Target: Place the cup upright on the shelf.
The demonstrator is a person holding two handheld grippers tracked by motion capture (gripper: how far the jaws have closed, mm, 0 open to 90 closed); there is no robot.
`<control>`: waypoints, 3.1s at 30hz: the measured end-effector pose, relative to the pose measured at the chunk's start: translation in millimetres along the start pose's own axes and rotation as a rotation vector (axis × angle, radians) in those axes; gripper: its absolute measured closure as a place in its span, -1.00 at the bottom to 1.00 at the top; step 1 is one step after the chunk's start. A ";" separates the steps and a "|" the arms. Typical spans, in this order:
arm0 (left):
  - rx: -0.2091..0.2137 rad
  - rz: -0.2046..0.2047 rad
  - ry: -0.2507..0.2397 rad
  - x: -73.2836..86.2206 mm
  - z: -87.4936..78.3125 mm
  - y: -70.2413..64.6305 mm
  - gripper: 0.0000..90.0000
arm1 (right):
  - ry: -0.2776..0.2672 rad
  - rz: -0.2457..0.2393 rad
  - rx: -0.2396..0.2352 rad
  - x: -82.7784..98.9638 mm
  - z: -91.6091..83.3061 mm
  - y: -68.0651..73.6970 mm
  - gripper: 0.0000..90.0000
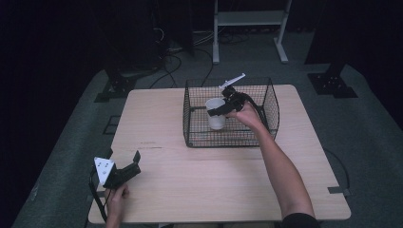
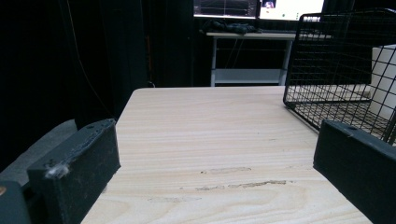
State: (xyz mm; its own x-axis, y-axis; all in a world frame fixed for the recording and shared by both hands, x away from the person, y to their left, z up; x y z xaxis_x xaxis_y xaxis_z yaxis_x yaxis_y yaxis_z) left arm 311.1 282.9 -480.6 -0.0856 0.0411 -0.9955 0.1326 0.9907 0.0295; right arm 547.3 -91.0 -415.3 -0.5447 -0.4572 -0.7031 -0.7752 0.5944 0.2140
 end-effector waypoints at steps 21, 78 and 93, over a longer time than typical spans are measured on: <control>0.004 0.005 -0.003 0.0 -0.2 -0.4 -1.00 | 0.072 -0.044 0.013 6.2 4.3 3.1 -0.60; -0.002 0.013 0.001 -0.1 -0.4 -1.5 -1.00 | -0.147 0.016 0.002 22.5 -90.5 11.4 -0.70; -0.002 0.014 0.001 0.0 -0.3 -1.5 -1.00 | -0.153 0.029 0.030 34.5 -109.6 5.5 -0.69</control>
State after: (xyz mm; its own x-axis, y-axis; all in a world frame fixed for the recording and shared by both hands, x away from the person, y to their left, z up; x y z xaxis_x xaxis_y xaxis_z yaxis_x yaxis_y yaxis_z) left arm 310.7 281.4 -480.6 -0.0850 0.0555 -0.9948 0.1320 0.9903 0.0440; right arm 489.2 -176.0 -364.1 -0.5099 -0.3349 -0.7923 -0.7485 0.6267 0.2168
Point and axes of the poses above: each handheld gripper's, and its own axes: z roughly forward along the jaws, x roughly out of its underside, y roughly to its left, the point moved 3 cm from there along z, roughly forward along the jaws, and after that the axes turned 3 degrees about z, right-handed, at the moved point
